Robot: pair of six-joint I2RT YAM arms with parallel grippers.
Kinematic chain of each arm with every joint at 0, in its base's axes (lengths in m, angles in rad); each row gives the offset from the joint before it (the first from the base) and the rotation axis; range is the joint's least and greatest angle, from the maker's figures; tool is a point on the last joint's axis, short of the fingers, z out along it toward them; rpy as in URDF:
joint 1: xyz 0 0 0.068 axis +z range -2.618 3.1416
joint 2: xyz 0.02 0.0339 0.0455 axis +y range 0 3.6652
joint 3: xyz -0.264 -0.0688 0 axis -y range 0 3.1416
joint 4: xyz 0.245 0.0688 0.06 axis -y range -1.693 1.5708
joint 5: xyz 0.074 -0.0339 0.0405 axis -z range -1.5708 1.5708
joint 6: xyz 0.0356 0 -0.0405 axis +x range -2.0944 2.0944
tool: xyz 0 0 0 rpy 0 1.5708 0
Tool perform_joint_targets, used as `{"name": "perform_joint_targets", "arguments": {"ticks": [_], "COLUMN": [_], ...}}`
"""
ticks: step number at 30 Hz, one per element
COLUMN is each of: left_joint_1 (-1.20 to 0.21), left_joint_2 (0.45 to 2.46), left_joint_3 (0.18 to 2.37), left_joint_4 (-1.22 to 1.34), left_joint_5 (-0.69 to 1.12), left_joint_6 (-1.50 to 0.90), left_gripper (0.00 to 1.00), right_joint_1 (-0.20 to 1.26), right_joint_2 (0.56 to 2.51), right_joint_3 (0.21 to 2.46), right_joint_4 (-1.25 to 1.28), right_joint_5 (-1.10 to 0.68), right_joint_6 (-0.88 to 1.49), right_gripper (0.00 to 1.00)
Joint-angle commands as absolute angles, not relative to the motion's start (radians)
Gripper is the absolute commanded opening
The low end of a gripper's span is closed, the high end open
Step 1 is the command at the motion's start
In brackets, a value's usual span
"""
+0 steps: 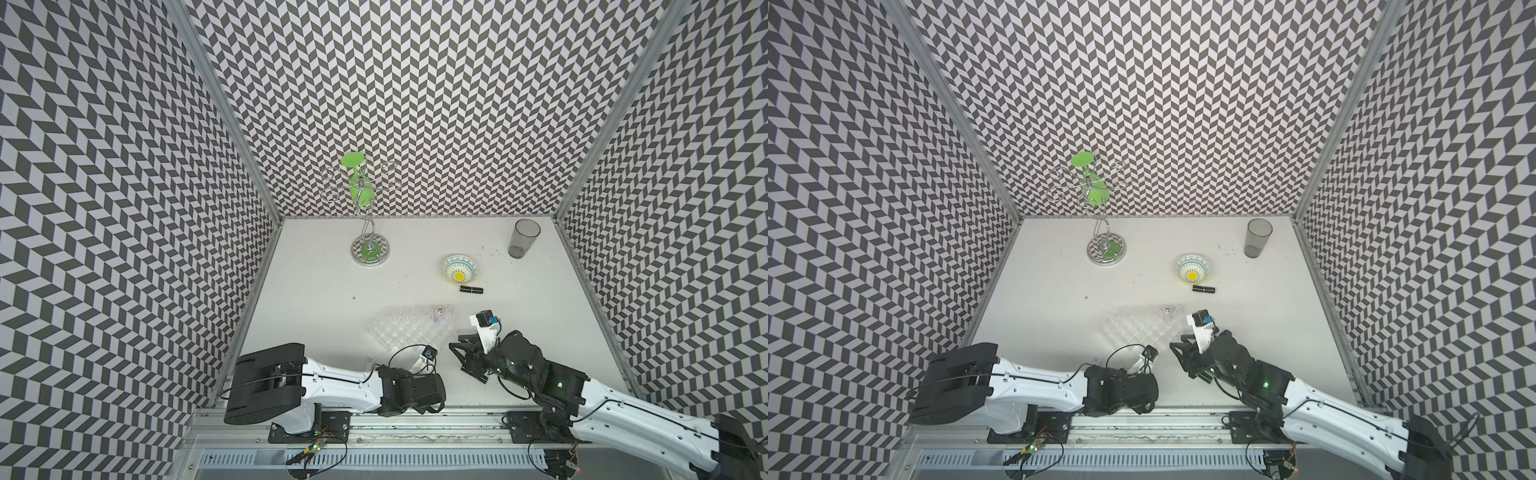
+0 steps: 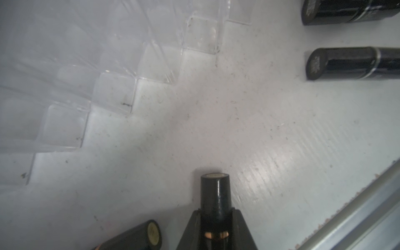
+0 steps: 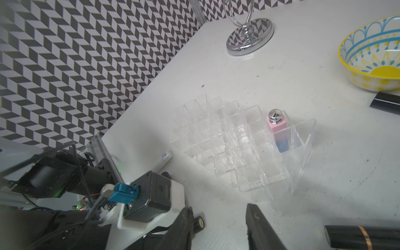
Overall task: Arrange the lipsticks in the organizer
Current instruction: Pick up the lipstick at the center of the board.
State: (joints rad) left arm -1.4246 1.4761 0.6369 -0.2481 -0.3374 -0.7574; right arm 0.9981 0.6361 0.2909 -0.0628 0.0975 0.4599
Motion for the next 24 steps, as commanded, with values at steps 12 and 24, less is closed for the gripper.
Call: {"name": "perform_joint_targets", "arguments": {"ticks": [12, 24], "left_joint_1": [-1.158, -0.883], "left_joint_2": [1.198, 1.115], "left_joint_3": [0.545, 0.395], "left_joint_4": [0.308, 0.759], "left_joint_5": [-0.137, 0.160], "left_joint_6": [-0.489, -0.594], "left_gripper": [0.00, 0.00], "right_joint_1": [0.996, 0.996], "right_joint_2": [0.414, 0.631], "right_joint_3": [0.213, 0.212], "right_joint_4": [0.085, 0.373], "right_joint_5": [0.055, -0.099], "right_joint_6": [0.581, 0.592], "right_gripper": [0.43, 0.50]}}
